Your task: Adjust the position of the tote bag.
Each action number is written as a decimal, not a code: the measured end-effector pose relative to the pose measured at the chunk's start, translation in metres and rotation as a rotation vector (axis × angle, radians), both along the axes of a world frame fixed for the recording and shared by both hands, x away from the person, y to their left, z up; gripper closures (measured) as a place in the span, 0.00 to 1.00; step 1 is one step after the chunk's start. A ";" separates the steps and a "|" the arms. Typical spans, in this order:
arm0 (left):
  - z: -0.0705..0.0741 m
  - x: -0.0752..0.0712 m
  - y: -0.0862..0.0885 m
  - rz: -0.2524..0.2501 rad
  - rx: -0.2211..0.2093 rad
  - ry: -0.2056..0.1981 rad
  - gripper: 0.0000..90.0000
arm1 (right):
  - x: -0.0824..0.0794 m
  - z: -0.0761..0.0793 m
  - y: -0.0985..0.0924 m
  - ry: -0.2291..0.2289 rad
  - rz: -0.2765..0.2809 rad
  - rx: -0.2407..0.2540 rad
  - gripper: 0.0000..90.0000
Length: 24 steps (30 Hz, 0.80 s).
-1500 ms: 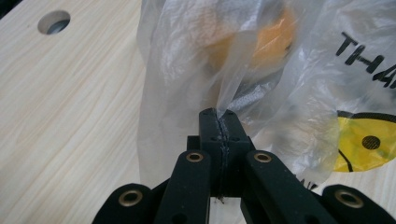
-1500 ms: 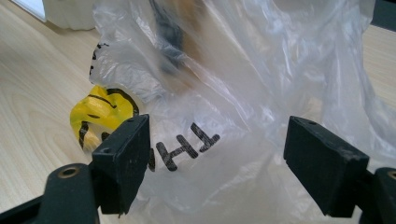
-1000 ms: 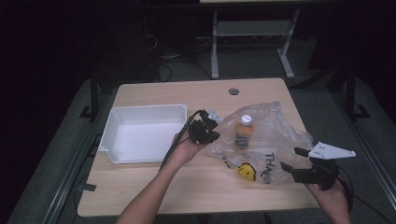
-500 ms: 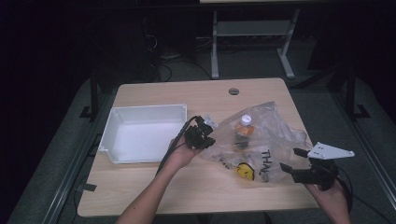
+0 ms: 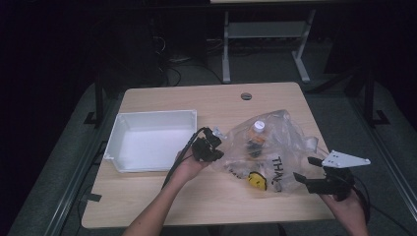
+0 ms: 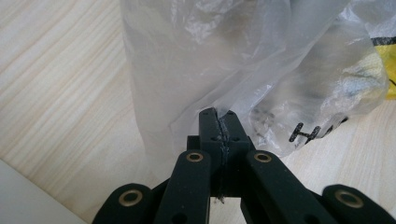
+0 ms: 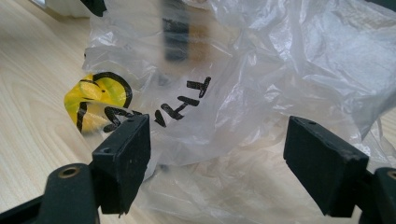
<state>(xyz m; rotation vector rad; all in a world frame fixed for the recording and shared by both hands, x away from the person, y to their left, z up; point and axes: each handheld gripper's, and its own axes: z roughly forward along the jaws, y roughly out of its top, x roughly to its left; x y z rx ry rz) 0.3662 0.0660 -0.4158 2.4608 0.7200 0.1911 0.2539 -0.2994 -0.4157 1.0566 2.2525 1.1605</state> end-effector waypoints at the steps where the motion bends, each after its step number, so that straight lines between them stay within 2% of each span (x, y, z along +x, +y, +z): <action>1: 0.000 0.000 0.000 0.000 -0.004 0.003 1.00 | 0.000 0.000 0.000 0.000 0.000 0.000 0.25; 5: 0.001 -0.001 0.002 -0.003 -0.005 0.002 0.98 | 0.000 0.000 0.000 0.002 0.001 0.000 0.25; 8: 0.003 -0.002 0.003 -0.004 -0.029 0.008 0.92 | 0.000 0.000 0.000 0.000 0.001 0.001 0.25; 14: 0.014 -0.009 0.010 -0.007 -0.057 0.003 0.78 | 0.000 0.000 0.000 0.000 0.001 0.003 0.25; 15: 0.016 -0.010 0.012 -0.007 -0.064 0.000 0.72 | 0.000 0.000 0.000 0.000 0.002 0.003 0.25; 18: 0.024 -0.014 0.017 -0.004 -0.081 -0.003 0.67 | 0.000 0.000 0.000 0.000 0.001 0.002 0.25; 24: 0.037 -0.019 0.024 -0.008 -0.091 -0.025 0.64 | 0.000 0.000 0.000 0.003 0.000 0.002 0.25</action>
